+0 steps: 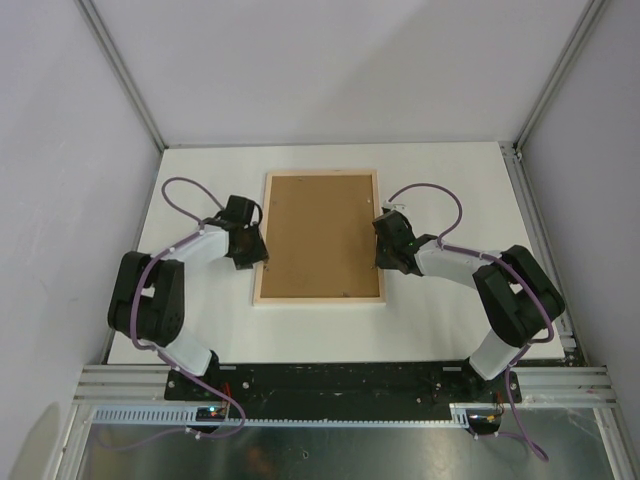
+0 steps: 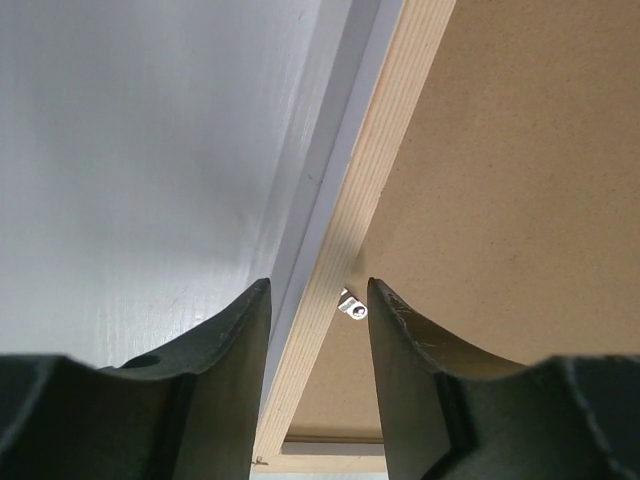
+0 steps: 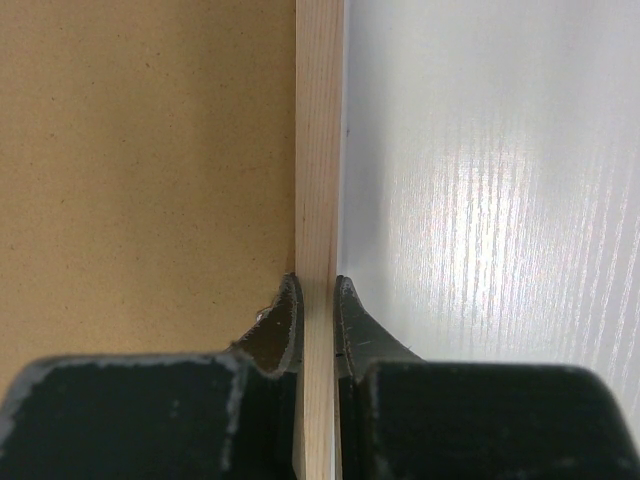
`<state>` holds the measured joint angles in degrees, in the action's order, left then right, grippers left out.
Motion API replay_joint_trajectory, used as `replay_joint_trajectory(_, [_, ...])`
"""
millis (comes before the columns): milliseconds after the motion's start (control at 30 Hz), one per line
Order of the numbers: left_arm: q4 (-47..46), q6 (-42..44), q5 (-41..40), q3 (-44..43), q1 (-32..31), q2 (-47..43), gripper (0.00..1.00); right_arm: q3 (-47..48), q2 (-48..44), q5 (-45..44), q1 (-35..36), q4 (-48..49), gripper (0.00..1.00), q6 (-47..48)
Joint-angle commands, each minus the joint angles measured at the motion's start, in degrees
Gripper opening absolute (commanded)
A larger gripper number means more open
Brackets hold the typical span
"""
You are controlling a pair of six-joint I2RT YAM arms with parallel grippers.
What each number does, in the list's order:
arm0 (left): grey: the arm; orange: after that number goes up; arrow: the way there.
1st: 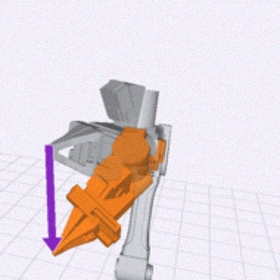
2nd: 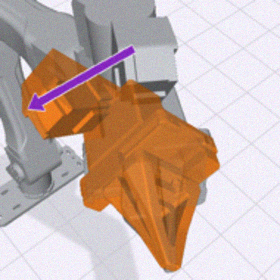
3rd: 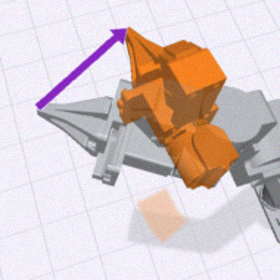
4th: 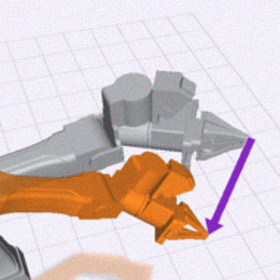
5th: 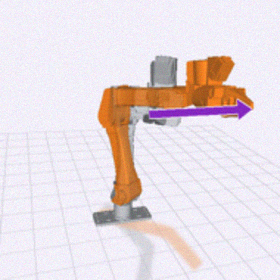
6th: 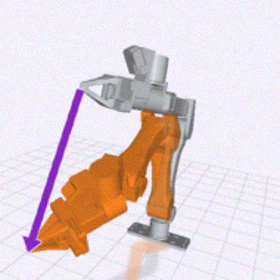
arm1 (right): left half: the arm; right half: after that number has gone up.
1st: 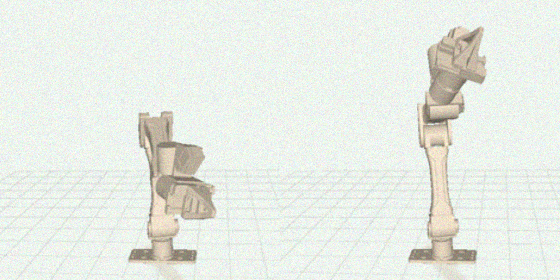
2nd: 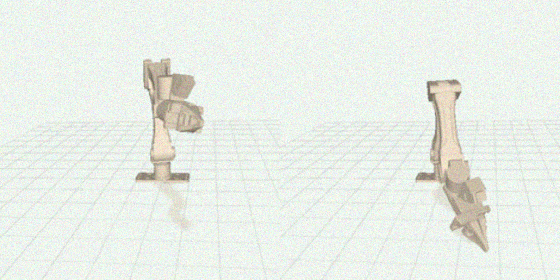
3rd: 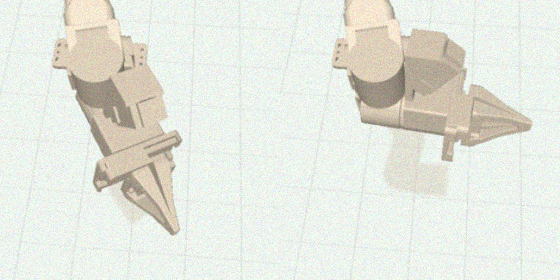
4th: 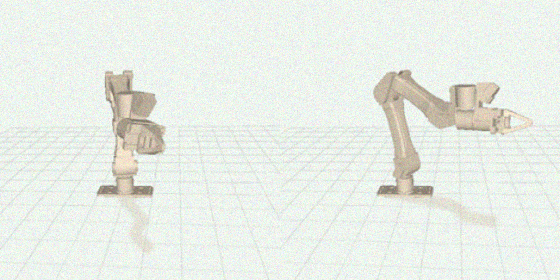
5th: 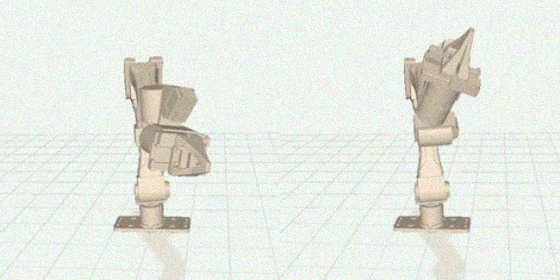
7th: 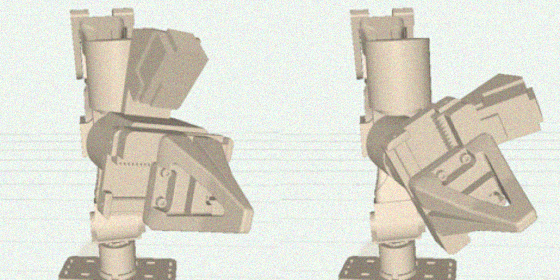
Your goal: Put the photo into the frame
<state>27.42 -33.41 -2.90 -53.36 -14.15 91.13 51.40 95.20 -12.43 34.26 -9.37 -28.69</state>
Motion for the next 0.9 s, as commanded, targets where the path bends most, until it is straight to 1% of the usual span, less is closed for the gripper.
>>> replay_joint_trajectory(0, [-0.29, 0.38, -1.08, -1.23, -0.71, 2.1, 0.49, -1.06, 2.29, 2.47, 0.23, -0.58, 0.0, -0.49])
replay_joint_trajectory(133, [-0.26, 0.29, -1.6, -1.43, -0.88, 3.51, 0.49, -1.08, 2.21, 2.53, 0.15, -0.57, 0.0, -0.34])
replay_joint_trajectory(233, [-0.24, 0.12, -2.04, -1.35, -0.88, 3.77, 0.47, -1.04, 2.17, 2.51, 0.09, -0.73, 0.0, -0.25])
replay_joint_trajectory(367, [-0.19, -0.38, -2.36, -0.83, -0.94, 3.08, 0.37, -1.1, 2.11, 2.51, 0.02, -0.64, 0.0, -0.23])
replay_joint_trajectory(600, [-0.1, -0.01, -2.94, 1.62, -1.27, 1.96, 0.17, -1.08, 2.4, 2.7, 0.09, -0.36, 0.0, -0.31])
replay_joint_trajectory(733, [-0.03, 0.23, -2.91, 2.63, -1.43, 2.15, 0.09, -1.11, 2.51, 2.8, 0.14, -0.26, 0.0, -0.51])
replay_joint_trajectory(800, [0.11, 0.26, -2.75, 2.73, -1.5, 2.19, 0.04, -1.1, 2.48, 2.81, 0.2, -0.25, 0.0, -0.63])
replay_joint_trajectory(867, [0.2, 0.12, -2.25, 2.74, -1.49, 1.94, 0.01, -1.09, 2.33, 2.9, 0.19, -0.35, 0.0, -0.77])
